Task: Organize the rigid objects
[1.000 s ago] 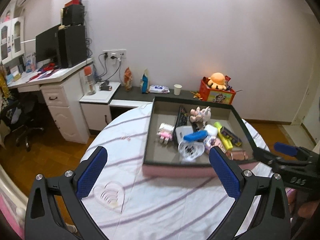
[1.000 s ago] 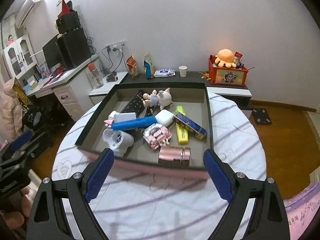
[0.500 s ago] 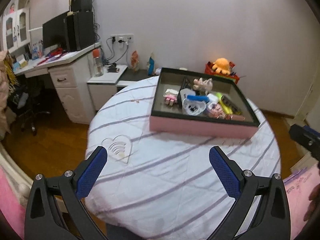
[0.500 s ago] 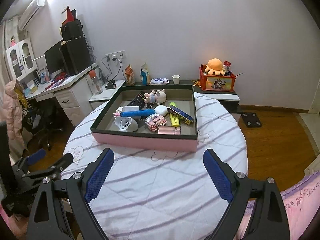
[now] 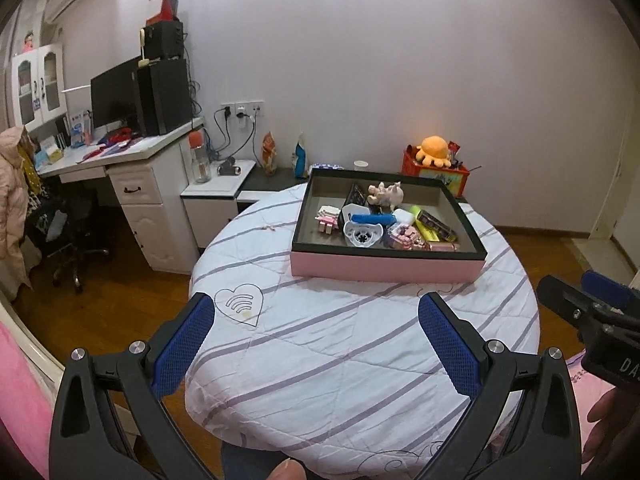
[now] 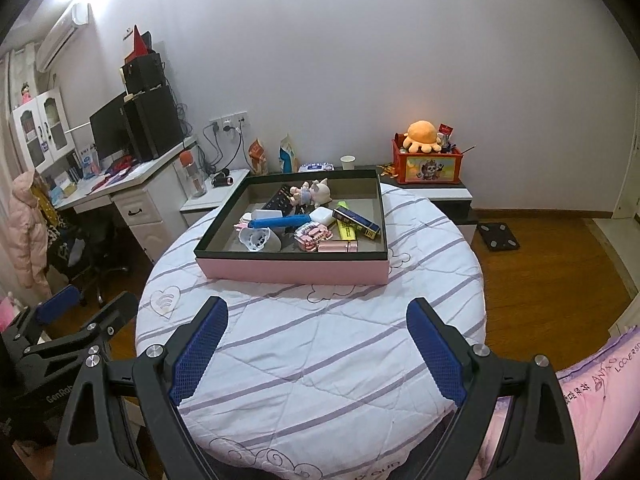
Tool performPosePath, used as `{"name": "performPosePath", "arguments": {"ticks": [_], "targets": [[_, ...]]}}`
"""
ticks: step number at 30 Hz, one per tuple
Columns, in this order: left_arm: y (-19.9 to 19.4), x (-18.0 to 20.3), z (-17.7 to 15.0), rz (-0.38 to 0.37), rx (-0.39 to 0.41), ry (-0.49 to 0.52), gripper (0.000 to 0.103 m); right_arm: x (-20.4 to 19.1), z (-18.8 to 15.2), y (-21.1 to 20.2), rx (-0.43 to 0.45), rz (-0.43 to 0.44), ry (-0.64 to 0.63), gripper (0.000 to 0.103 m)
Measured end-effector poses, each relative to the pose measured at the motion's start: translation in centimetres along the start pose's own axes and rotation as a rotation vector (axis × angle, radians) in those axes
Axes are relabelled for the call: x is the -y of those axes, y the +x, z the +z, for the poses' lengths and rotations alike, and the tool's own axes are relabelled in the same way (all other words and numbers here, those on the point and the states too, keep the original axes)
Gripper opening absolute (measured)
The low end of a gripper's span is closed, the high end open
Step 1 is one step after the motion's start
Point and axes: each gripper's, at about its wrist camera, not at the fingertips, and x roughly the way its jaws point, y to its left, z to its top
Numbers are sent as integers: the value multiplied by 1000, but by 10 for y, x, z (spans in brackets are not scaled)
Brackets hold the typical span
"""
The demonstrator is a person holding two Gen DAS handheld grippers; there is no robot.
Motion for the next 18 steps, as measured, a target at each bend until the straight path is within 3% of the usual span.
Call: {"name": "performPosePath", "arguments": {"ticks": [18], "targets": [[-24, 10, 8, 43, -3, 18, 103, 1, 1, -28, 46, -17, 8, 92]]}}
